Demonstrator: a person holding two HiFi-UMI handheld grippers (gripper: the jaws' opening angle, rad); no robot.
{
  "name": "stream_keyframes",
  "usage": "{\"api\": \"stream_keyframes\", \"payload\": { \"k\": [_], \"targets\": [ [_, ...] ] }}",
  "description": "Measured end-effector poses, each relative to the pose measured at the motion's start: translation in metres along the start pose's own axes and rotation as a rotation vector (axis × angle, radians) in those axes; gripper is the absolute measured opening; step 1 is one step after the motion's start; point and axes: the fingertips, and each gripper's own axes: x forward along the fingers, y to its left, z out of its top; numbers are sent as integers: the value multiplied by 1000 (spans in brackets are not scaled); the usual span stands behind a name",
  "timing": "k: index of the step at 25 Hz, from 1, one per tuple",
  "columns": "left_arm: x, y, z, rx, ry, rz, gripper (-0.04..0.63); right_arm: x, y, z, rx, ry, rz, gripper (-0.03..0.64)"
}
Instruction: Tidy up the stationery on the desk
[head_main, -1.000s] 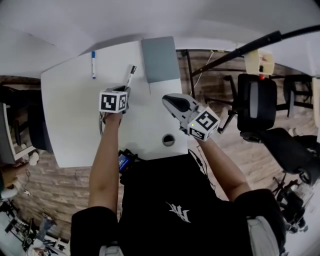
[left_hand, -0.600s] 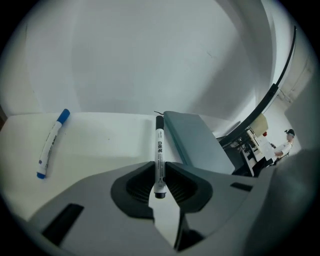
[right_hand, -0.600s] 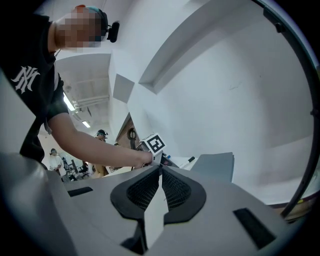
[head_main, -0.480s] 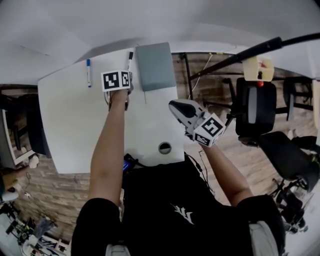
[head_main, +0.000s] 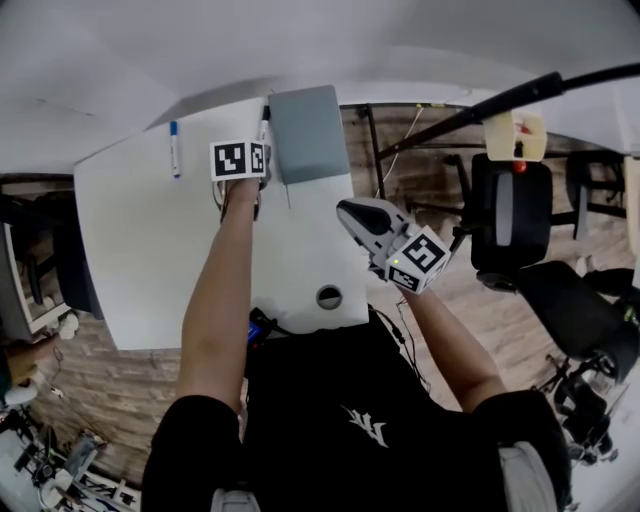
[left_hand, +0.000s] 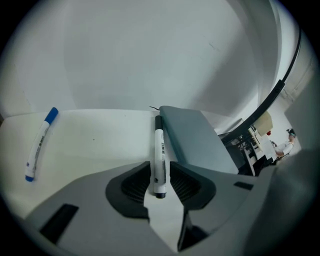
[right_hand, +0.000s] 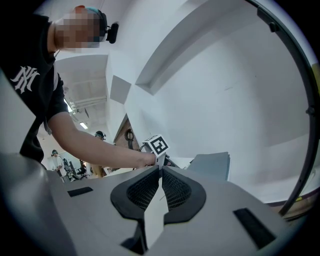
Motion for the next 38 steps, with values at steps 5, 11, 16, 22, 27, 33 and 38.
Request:
{"api": "stream_keyframes", "payload": {
  "k": [5,11,16,22,27,33,38],
  "targets": [
    [-3,-1,-2,8,1,-34,168,5,8,1,-6,2,10,40],
    [-34,11,-6,53,-66,-45,189,10,15,1,-14,6,9,40],
    [-84,45,-9,100,-165,-49,143,22,27,1,-19,13,22,41],
    [-131,121,1,85,-236,23,74,40,45,2,-46,21,39,41],
    [-136,165,7,75,-234,83,20,55,51,-3,-49,41,37,40],
    [-114,189,11,62,-182,86,37,65,52,-4,-43,45,28,40],
    [-99,199,12,57,-149,90,91,68,49,-7,-42,57,21,40]
  ]
}}
